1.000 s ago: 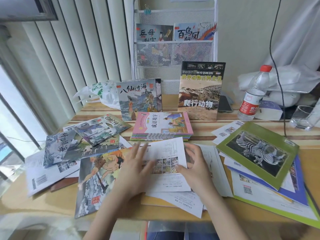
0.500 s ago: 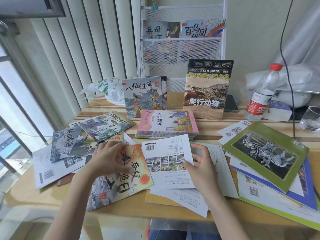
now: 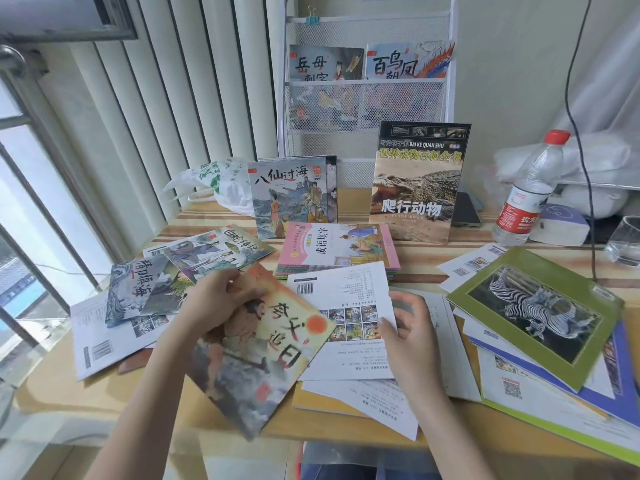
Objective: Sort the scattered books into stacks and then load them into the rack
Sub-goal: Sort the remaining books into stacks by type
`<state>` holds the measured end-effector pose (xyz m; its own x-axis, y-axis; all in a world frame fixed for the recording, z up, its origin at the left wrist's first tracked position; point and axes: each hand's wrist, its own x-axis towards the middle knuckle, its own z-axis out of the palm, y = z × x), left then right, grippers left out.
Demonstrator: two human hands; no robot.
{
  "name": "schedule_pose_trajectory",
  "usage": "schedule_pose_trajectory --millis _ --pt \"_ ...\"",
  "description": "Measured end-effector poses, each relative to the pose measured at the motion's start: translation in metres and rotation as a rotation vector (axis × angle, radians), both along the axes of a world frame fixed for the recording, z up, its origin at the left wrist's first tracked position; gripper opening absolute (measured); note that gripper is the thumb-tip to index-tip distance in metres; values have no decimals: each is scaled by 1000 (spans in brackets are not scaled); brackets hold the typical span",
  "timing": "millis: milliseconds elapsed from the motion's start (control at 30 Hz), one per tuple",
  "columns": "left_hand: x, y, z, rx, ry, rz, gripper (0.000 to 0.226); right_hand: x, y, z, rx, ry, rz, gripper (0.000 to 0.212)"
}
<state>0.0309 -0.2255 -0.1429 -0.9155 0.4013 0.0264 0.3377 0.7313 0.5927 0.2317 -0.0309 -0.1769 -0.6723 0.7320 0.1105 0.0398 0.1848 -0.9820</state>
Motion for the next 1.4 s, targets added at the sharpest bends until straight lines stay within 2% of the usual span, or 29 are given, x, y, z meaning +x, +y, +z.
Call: schedule_pose_trajectory --millis 67,167,267,367,433,500,567,633,733,900,1000,1067,1167,1233,1333,1400 --pt "3 0 3 148 -60 18 46 3 2 2 -71 78 -40 33" --pt "11 4 4 339 -197 57 22 11 13 10 -106 184 -163 34" --pt "13 8 -7 508 -317 113 33 14 28 21 -136 316 -278 34" --pt "23 17 -13 632 -387 52 34 14 26 37 8 484 -343 30" --pt "28 24 -17 669 -441 -5 27 13 14 49 166 558 -261 32" --pt "32 29 -21 720 -500 -39 20 7 5 51 362 485 34 23" --pt "33 30 -22 841 -618 23 24 -1 -1 36 532 244 341 14" --pt "34 26 -21 953 -768 118 28 -6 -2 8 630 49 431 30" --pt "37 24 -9 1073 -954 15 69 -8 -5 -15 741 -43 432 39" --pt "34 22 -11 1072 -909 4 71 -10 -13 -16 818 -72 379 36" --pt "34 21 -11 1114 -915 12 75 -9 -7 -12 696 -30 401 39" --pt "33 18 -10 1156 -915 28 76 -7 2 -4 600 21 399 32" --pt "33 17 -10 1062 -863 32 63 -6 17 8 423 78 389 32" --pt "39 19 -12 973 -776 -66 51 -10 24 12 356 88 368 38" --pt "49 20 -11 822 -677 -189 24 -24 29 13 341 112 372 43" --pt "50 19 -12 801 -685 -162 22 -33 26 15 368 97 423 44"
